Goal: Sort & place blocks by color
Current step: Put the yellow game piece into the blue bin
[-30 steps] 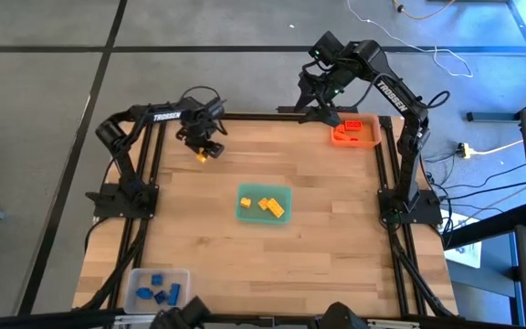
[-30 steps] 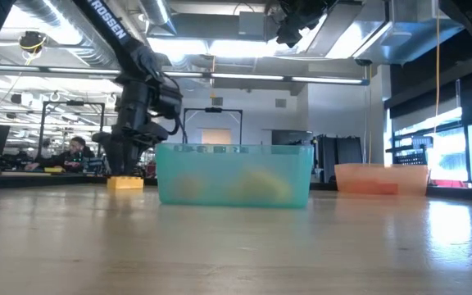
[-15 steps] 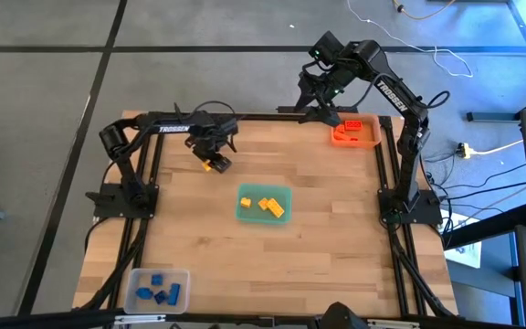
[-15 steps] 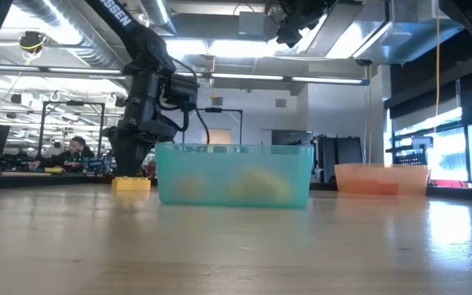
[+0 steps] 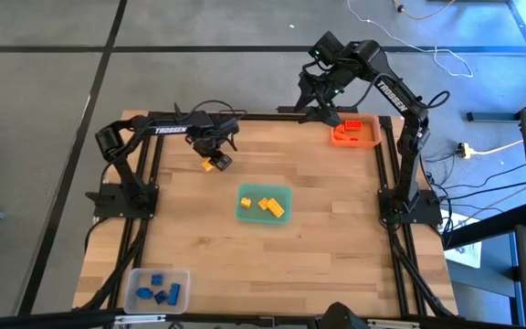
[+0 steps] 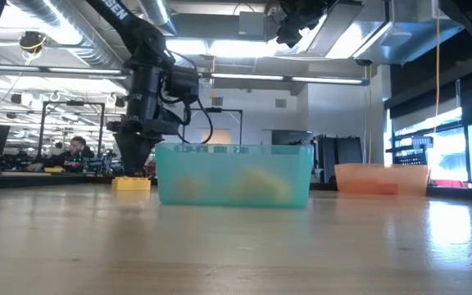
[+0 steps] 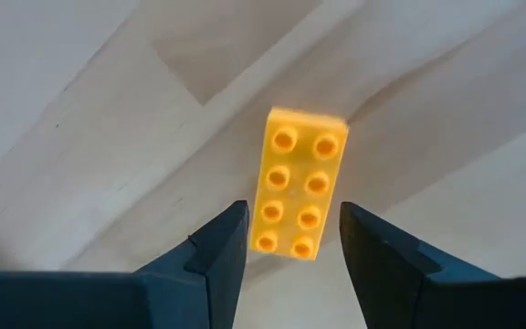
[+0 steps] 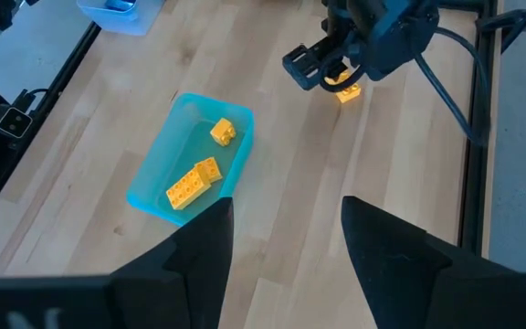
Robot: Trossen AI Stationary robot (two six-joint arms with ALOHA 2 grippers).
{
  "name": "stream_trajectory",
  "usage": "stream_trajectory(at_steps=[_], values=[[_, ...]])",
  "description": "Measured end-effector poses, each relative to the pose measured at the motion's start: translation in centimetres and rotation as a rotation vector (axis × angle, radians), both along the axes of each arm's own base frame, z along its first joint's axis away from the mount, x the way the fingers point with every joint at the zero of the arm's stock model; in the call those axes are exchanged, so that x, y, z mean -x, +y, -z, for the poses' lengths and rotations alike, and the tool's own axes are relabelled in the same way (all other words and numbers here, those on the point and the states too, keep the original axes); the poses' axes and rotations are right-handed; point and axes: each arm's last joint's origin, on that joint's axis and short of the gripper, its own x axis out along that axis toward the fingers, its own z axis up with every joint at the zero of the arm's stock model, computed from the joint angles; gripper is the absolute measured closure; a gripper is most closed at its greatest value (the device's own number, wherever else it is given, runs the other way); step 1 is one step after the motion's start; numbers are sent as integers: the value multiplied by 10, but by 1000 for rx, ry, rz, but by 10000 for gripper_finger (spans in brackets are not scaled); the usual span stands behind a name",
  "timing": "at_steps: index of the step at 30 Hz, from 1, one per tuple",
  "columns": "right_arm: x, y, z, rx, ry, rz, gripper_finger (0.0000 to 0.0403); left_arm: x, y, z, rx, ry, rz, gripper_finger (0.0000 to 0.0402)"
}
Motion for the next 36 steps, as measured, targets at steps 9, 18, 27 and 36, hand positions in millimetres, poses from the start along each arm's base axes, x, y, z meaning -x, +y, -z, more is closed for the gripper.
stream_trajectory(at_steps=[9,18,27,36], values=[[0,0,0,0,0,0,198,-4,3,2,-25,-35,-5,235],[1,1,0,-7,9,0,198,-5,4,9,-11,-15,-10,235],[1,1,0,-7,9,1,198,-9,6,28,-12,64,0,235],[1,1,0,-7,9,0,198,-11,8,41,8,101,2,235]])
